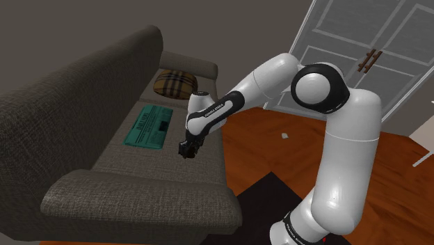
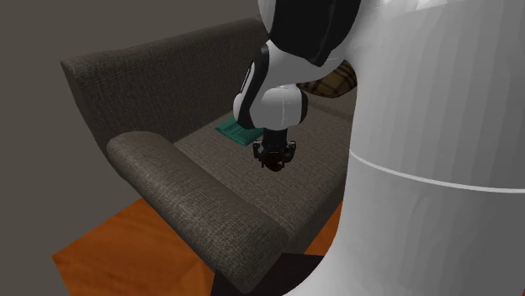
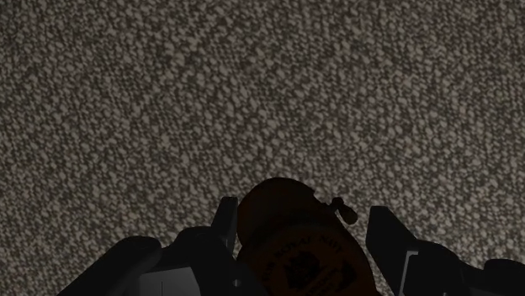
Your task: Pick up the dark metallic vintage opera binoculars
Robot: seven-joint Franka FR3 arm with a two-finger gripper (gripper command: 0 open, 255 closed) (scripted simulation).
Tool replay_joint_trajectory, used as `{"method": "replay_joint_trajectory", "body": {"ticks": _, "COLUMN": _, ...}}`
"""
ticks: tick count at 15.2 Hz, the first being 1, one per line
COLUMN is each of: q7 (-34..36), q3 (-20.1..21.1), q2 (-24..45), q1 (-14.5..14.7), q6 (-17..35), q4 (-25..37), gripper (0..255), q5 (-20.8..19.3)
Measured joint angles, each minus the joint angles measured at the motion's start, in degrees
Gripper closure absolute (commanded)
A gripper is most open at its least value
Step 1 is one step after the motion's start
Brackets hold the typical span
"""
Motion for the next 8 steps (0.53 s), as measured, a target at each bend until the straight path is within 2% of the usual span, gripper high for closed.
{"method": "replay_joint_trajectory", "body": {"ticks": 8, "q7": -0.4, "q3": 0.5, "q2": -4.4, "q1": -0.4, "q6": -4.2, "q4": -0.3, "gripper": 255, "q5": 0.8}}
